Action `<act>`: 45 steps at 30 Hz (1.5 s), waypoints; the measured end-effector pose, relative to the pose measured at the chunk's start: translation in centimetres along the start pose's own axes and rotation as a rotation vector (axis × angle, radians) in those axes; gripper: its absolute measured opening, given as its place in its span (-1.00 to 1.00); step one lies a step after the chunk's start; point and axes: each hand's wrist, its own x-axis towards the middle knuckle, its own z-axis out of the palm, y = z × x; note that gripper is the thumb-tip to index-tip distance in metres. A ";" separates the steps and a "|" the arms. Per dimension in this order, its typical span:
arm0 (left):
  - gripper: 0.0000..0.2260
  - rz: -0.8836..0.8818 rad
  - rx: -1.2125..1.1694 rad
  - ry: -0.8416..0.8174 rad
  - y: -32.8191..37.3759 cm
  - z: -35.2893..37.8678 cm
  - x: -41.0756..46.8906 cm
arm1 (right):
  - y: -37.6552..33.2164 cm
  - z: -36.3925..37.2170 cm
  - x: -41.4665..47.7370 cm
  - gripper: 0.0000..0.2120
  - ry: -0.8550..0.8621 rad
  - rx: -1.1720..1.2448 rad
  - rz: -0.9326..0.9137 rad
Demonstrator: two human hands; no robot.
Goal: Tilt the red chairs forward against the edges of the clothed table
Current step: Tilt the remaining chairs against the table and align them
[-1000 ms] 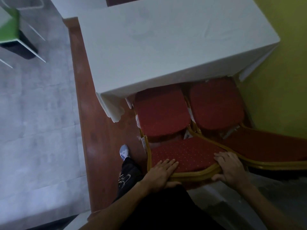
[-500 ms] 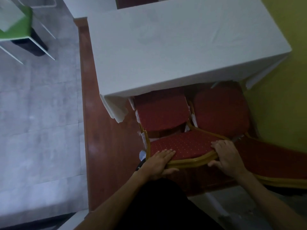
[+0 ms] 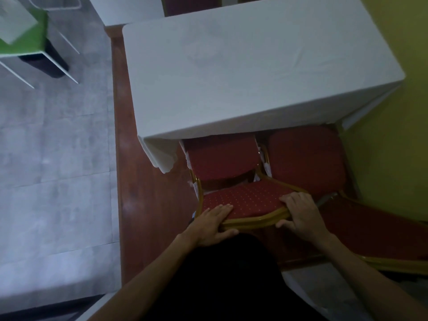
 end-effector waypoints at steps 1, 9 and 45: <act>-0.20 -0.010 0.001 0.006 0.2 -0.1 0.0 | 0.1 0.0 0.0 -0.16 0.004 0.004 -0.008; -0.13 -0.151 0.059 0.123 1.6 1.0 0.2 | 1.7 -0.1 0.6 -0.18 -0.069 0.031 -0.138; -0.14 0.268 0.188 0.021 29.8 12.8 19.6 | 31.1 -14.0 -21.8 -0.13 -0.510 -0.095 0.098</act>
